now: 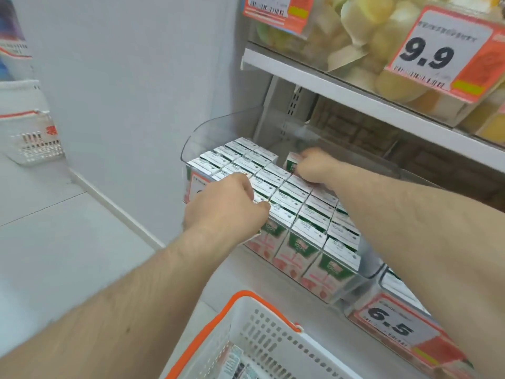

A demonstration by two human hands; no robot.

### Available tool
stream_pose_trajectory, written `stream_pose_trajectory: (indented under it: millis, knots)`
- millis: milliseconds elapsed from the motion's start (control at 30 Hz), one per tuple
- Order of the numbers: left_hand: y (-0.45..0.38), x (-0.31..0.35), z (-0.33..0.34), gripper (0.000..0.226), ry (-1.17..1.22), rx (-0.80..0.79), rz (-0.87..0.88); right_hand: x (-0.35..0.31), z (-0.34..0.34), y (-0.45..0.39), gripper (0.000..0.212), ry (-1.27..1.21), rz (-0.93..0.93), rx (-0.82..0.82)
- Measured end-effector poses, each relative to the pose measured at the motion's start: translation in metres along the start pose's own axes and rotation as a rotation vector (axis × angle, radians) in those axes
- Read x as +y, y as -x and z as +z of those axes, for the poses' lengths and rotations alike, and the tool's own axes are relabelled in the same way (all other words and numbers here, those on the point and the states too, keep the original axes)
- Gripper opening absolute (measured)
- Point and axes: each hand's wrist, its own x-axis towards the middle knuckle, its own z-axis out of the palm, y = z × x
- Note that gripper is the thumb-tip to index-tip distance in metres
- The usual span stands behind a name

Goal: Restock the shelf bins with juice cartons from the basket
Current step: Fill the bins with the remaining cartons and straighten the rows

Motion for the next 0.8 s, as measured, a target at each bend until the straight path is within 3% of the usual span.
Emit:
stream_pose_trajectory:
  millis: [133, 267, 533, 800]
  knots:
    - [0.001, 0.0, 0.003, 0.023, -0.008, 0.021, -0.013, 0.0, 0.005, -0.015, 0.013, -0.287, 0.162, -0.148]
    - [0.002, 0.002, 0.004, 0.022, -0.006, 0.031, -0.025, 0.009, 0.001, -0.015, 0.029, -0.478, 0.249, -0.251]
    - [0.007, 0.004, -0.002, 0.02, 0.052, -0.011, -0.051, 0.003, -0.002, -0.005, 0.026, -0.386, 0.246, -0.236]
    - [0.002, 0.001, -0.004, 0.018, 0.192, -0.063, -0.084, 0.001, 0.001, -0.009, 0.044, -0.378, 0.219, -0.307]
